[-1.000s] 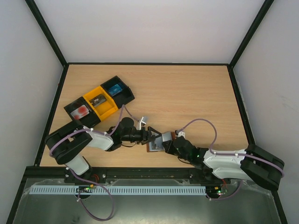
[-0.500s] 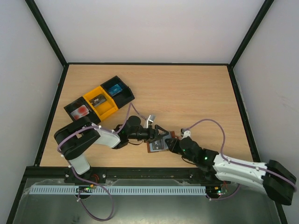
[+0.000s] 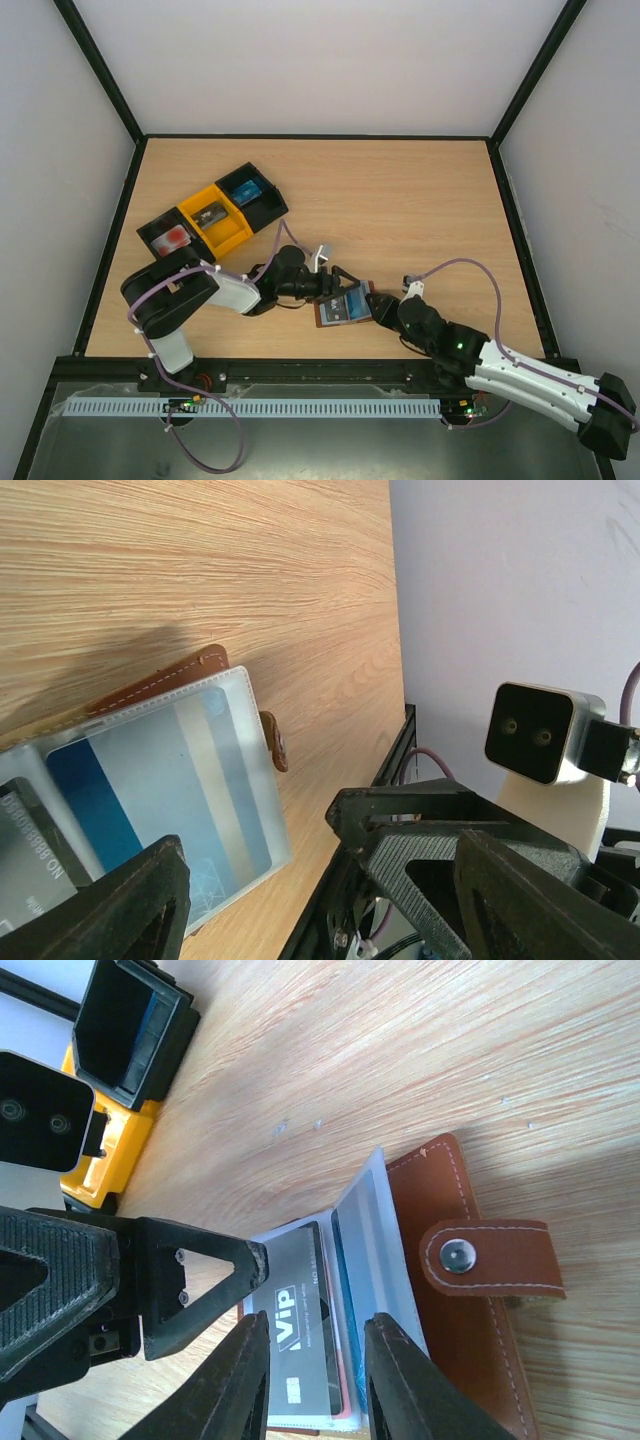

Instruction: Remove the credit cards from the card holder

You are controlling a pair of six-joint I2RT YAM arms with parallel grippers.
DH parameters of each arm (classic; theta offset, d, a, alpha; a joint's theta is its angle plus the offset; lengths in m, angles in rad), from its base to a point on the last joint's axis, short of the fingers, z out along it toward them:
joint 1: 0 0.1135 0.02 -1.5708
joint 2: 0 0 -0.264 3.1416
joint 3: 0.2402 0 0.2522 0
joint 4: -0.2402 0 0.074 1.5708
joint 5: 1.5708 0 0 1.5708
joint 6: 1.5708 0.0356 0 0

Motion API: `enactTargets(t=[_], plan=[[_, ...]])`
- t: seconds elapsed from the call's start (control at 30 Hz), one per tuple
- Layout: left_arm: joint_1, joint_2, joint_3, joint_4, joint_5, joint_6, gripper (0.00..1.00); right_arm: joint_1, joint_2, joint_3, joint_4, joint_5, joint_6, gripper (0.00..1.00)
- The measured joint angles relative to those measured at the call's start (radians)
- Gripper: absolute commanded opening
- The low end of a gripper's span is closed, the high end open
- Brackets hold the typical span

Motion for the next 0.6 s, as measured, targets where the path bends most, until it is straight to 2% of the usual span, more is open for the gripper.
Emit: enactTargets(t=[0.17, 0.4, 0.6], plan=[[0.03, -0.043, -0.029, -0.024, -0.009, 0.004, 0.71, 0.0, 0.022, 0.023, -0.011, 0.003, -0.008, 0.28], [0.087, -0.127, -0.139, -0.032, -0.016, 0.002, 0.71, 0.0, 0.142, 0.069, -0.008, -0.005, -0.06, 0.26], [0.09, -0.247, -0.208, -0.061, -0.018, 0.002, 0.72, 0.0, 0.219, 0.143, -0.011, -0.004, -0.117, 0.27]])
